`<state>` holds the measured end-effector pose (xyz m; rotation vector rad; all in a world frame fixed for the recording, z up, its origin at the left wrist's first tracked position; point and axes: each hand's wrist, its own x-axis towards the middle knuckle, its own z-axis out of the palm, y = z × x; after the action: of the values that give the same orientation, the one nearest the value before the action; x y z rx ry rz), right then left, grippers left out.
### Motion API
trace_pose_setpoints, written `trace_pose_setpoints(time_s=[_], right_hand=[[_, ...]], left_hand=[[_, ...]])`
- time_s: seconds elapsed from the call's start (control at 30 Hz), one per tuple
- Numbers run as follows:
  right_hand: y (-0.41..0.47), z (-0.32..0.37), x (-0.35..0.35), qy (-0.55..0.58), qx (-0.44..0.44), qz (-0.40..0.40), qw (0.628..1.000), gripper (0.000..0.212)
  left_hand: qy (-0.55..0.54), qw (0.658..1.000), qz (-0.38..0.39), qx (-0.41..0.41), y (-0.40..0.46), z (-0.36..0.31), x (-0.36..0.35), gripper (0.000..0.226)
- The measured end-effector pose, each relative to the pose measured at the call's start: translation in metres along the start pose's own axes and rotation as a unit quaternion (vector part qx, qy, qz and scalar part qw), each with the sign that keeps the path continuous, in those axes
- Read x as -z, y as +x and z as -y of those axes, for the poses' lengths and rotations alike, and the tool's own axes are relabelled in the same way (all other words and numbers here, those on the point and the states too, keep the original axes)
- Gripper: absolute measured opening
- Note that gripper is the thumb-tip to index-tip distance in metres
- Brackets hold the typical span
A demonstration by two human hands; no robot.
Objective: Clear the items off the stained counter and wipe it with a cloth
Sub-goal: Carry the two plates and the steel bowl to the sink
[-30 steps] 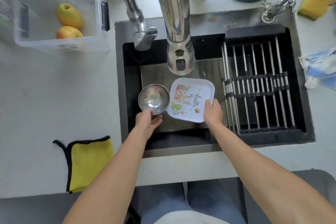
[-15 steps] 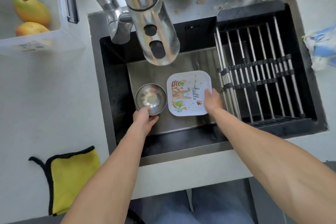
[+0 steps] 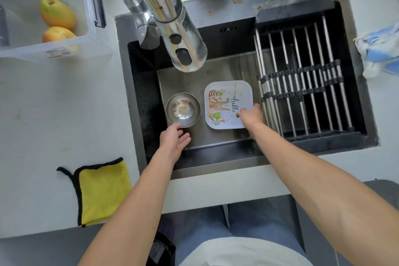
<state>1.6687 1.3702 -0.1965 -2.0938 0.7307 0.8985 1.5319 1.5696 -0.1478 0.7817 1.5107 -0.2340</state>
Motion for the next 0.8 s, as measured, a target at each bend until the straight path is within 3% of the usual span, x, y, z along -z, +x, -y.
trace_pose_setpoints(time_s=[0.13, 0.2, 0.3, 0.53, 0.8], right_hand=[[-0.049, 0.002, 0.024, -0.081, 0.061, 0.079, 0.992, 0.051], [-0.082, 0.001, 0.041, -0.106, 0.115, 0.122, 0.98, 0.045], [-0.128, -0.004, 0.074, -0.103, 0.167, 0.12, 0.973, 0.03], [-0.187, -0.044, 0.14, -0.089, 0.156, 0.151, 0.972, 0.021], [-0.2, -0.096, 0.169, -0.044, 0.108, 0.095, 0.989, 0.02]], left_hand=[[0.03, 0.999, 0.017, -0.027, -0.035, -0.001, 0.009, 0.048], [0.059, 0.996, 0.034, -0.049, -0.06, -0.003, 0.015, 0.044], [0.133, 0.985, 0.042, -0.098, -0.099, -0.002, 0.026, 0.027], [0.279, 0.948, 0.042, -0.148, -0.15, 0.038, 0.068, 0.014], [0.439, 0.886, 0.04, -0.147, -0.151, 0.072, 0.118, 0.015]])
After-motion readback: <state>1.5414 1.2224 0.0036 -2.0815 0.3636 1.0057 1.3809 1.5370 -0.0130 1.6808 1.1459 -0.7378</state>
